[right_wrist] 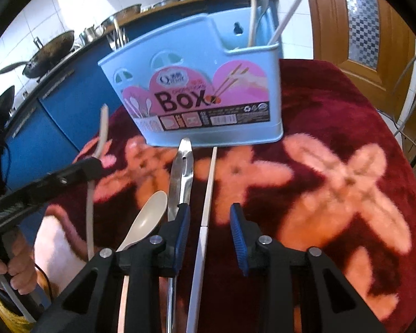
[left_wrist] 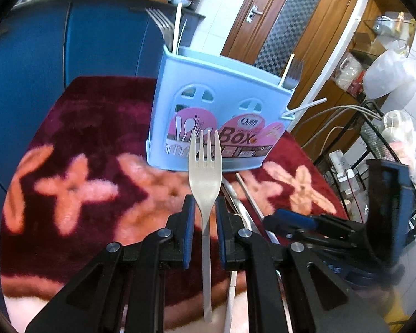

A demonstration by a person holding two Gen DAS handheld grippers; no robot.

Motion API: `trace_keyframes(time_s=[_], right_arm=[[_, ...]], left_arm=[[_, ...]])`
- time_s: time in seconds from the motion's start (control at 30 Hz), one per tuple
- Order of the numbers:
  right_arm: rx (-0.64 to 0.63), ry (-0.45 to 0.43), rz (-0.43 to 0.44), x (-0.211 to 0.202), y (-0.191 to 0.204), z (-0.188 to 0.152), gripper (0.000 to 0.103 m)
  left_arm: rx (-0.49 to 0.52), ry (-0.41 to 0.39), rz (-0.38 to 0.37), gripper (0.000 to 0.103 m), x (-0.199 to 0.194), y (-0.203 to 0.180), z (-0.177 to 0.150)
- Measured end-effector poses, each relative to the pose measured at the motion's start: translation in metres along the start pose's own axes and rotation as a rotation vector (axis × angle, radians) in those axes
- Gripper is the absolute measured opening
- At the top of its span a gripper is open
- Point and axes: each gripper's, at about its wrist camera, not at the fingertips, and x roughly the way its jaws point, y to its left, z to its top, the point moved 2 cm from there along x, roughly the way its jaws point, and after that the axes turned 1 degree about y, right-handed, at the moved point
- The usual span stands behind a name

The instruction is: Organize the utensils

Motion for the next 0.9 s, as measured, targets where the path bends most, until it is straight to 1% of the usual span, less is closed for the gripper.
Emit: trace_keyframes(time_s=[0.07,0.23,0.3,0.33,0.37,0.43,0.47,0.6,0.73,0.83,0.87,0.9], right_arm=[[-0.005,0.016,-0.009,0.005,0.001,0.002,0.025],[-0.007,0.057,-0.017,0.019,-0.002,0.011,0.024],[-0.014,0.073,-0.015,0.024,-0.001,0.015,0.022],[-0.016,0.08,-0.014,0.027,-0.001,0.016,0.018],[-0.012,0.084,-0.012,0.028,-0.002,0.019,0.012],[0.01,0.087,-0.001,0.027,-0.005,0.021,0.008],[0.022,0.08,0.006,0.025,-0.007,0.021,0.006],[0.055,0.02,0.045,0.008,-0.011,0.021,0.006],[0.069,-0.07,0.082,-0.021,-0.011,0.019,0.006],[0.059,-0.139,0.094,-0.041,-0.005,0.02,0.006],[0.053,-0.159,0.094,-0.047,-0.004,0.021,0.006],[0.045,-0.184,0.091,-0.053,-0.002,0.022,0.006]], left_arm=[[-0.001,-0.014,-0.006,0.013,-0.003,-0.001,0.0],[-0.004,-0.04,-0.025,0.013,-0.011,0.001,0.001],[-0.007,-0.051,-0.031,0.013,-0.014,0.002,0.002],[-0.007,-0.054,-0.033,0.013,-0.016,0.002,0.002],[-0.006,-0.061,-0.036,0.013,-0.018,0.001,0.002],[0.0,-0.076,-0.04,0.013,-0.021,0.0,0.003],[0.003,-0.082,-0.042,0.013,-0.022,-0.001,0.002],[0.016,-0.109,-0.054,0.013,-0.03,-0.002,0.004],[0.022,-0.133,-0.063,0.013,-0.038,-0.005,0.005],[0.031,-0.157,-0.066,0.012,-0.045,-0.009,0.007],[0.033,-0.165,-0.069,0.01,-0.047,-0.01,0.008],[0.035,-0.17,-0.073,0.0,-0.048,-0.012,0.008]])
